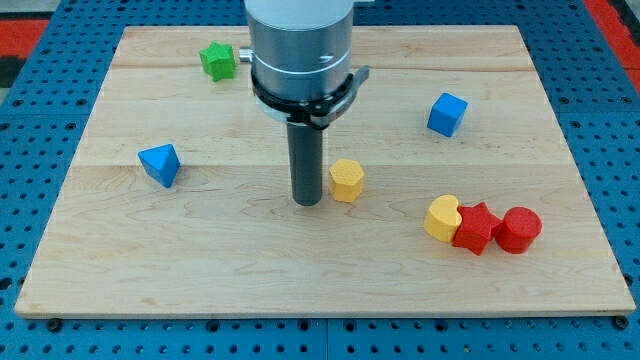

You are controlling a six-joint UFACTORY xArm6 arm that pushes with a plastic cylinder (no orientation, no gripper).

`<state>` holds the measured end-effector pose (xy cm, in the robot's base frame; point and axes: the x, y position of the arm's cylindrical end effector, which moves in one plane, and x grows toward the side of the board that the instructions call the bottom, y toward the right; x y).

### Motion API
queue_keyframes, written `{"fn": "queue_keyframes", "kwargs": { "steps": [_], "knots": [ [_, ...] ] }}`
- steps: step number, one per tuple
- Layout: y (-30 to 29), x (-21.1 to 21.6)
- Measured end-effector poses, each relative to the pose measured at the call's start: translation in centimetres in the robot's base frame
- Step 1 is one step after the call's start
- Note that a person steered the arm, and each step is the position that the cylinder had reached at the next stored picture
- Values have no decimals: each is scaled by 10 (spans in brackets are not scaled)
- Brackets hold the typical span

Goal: Move the yellow hexagon towards the top of the red star

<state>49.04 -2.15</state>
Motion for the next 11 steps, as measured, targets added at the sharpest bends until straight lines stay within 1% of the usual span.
{"fn": "queue_keyframes", "kwargs": {
  "steps": [2,3,4,7,8,9,11],
  "knots": [
    [16,-27],
    [52,-27],
    [106,-25],
    [201,-25],
    [213,-31],
    [196,-45],
    [160,-28]
  ]
}}
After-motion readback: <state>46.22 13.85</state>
